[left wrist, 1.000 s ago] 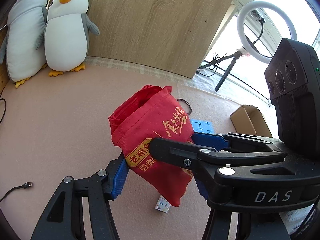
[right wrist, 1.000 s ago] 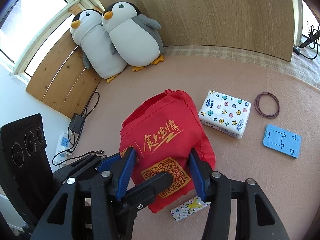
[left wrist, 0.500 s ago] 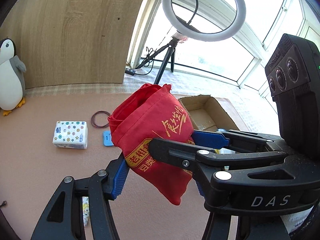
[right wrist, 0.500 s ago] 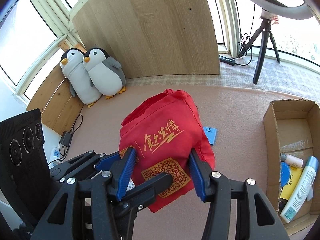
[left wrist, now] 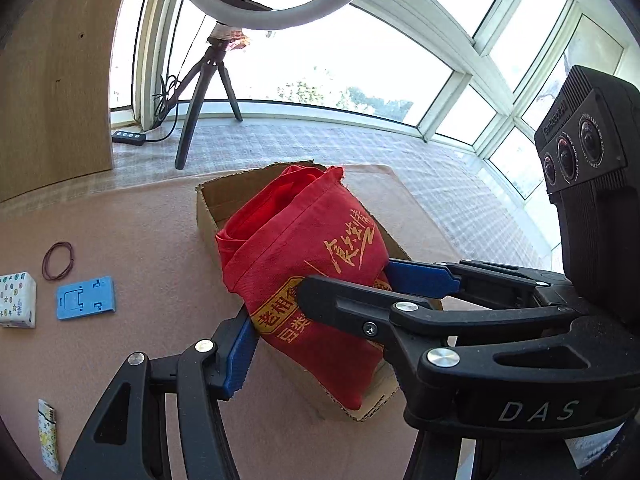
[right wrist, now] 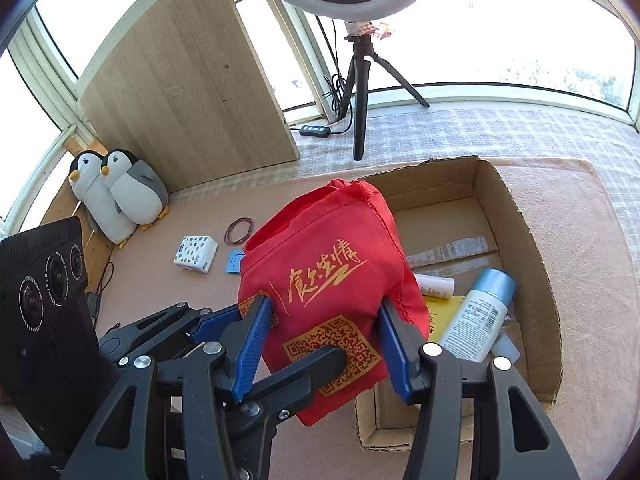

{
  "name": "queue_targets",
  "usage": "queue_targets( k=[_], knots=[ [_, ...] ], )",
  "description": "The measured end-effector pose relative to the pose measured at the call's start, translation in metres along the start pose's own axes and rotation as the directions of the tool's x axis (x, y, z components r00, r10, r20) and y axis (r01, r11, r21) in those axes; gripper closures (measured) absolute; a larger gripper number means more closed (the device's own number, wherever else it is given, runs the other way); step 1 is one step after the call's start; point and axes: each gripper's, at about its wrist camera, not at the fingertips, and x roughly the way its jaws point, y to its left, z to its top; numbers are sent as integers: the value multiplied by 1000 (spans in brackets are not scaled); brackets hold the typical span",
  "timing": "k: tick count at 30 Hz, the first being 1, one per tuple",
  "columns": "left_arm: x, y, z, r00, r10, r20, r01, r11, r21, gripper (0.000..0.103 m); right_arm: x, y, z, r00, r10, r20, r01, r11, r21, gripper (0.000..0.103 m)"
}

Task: Organize objects
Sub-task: 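Carry the red bag into the box and open both grippers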

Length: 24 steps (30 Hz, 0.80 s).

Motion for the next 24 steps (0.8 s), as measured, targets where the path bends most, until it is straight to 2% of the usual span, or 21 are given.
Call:
queue_targets(
  k=[11, 13, 19, 24],
  knots=[
    [33, -33, -1, 999, -8, -53, 9, 1000, 22, 42, -9, -46, -8, 999, -32, -15, 33, 999, 42, 54],
    [33, -34, -1, 998, -8, -61, 10, 1000, 19, 41, -11, -49, -9, 999, -38, -16, 38, 998, 44, 54],
    [22, -26, -1, 998, 21, -64, -21, 1000, 7, 40, -17, -53, -10, 996, -91, -14, 92, 994, 50, 42],
    [6, -14, -7, 997, 42, -66, -41, 999, 15, 40, -16, -45, -13, 995, -101, -19, 102, 993, 62, 41]
  ],
)
